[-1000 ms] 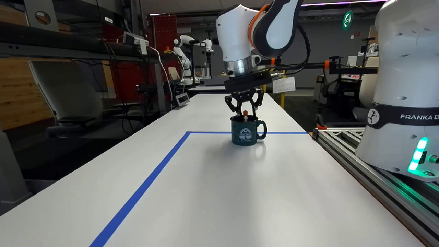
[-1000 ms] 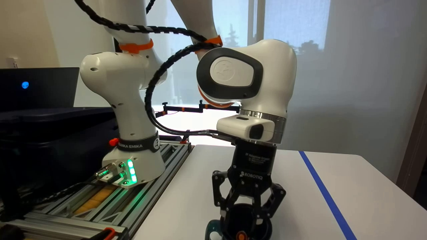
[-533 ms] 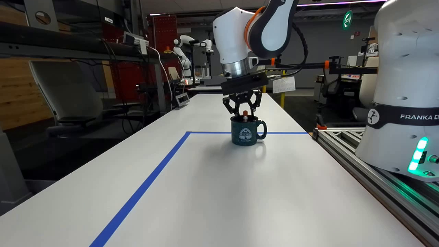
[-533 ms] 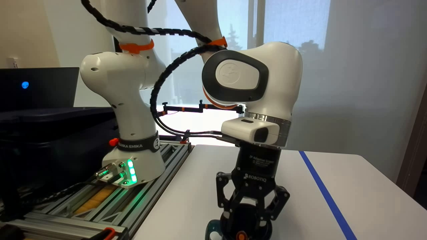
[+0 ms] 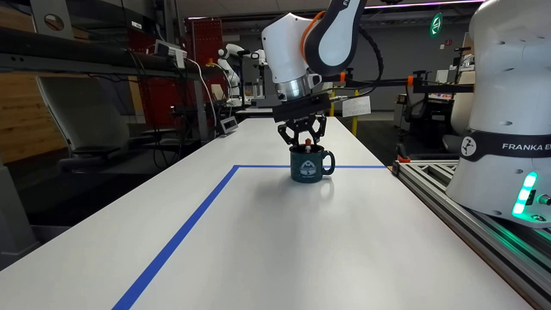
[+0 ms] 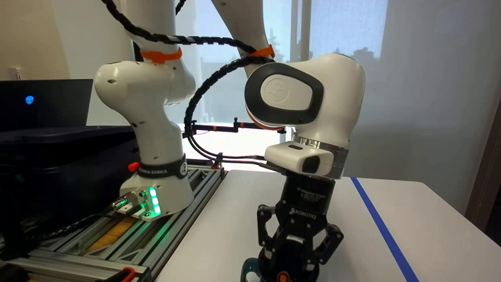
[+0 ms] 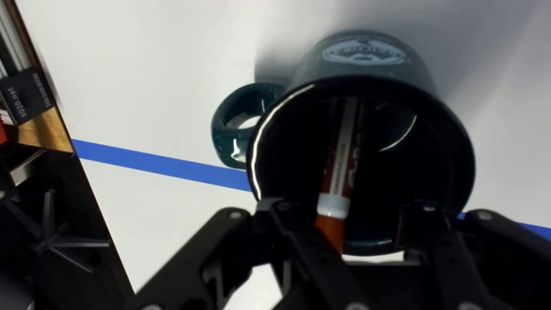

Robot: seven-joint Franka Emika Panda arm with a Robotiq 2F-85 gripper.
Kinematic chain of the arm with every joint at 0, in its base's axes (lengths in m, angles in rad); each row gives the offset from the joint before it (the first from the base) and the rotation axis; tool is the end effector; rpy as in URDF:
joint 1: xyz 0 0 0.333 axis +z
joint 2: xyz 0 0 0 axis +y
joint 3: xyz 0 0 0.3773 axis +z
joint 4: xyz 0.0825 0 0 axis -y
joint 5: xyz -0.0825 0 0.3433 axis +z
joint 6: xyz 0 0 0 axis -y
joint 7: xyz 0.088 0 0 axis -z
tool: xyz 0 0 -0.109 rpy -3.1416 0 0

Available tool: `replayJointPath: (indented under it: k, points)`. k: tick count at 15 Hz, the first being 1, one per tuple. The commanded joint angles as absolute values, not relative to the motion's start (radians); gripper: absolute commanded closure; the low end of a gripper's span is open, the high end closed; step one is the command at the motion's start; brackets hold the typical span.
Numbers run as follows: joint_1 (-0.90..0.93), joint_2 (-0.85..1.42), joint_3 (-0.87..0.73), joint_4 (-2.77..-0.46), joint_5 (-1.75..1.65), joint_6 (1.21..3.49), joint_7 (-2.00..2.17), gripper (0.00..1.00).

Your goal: Pick up the marker from the cup and put it on the table

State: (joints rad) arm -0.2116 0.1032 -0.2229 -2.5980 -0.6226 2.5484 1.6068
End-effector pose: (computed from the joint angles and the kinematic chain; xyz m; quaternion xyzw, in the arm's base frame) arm 0.3751 -0.1665 0.3032 0.7219 -0.6686 0.0279 0.1765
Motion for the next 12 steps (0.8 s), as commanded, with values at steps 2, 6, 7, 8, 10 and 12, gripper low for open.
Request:
replayJointPath:
  k: [2,6,7,8,10,12]
  points:
    - [-0.19,0.127,-0.241,-2.567,-0.598,2.526,1.624,0.49]
    - [-0.185,0.13,-0.251,-2.566,-0.604,2.524,1.628,0.88]
    - [-0.184,0.129,-0.254,-2.566,-0.605,2.525,1.631,0.95]
    - [-0.181,0.124,-0.255,-2.568,-0.607,2.517,1.635,1.0]
    - [-0.172,0.106,-0.254,-2.569,-0.613,2.484,1.645,0.95]
    - [-0.161,0.076,-0.249,-2.566,-0.62,2.438,1.657,0.95]
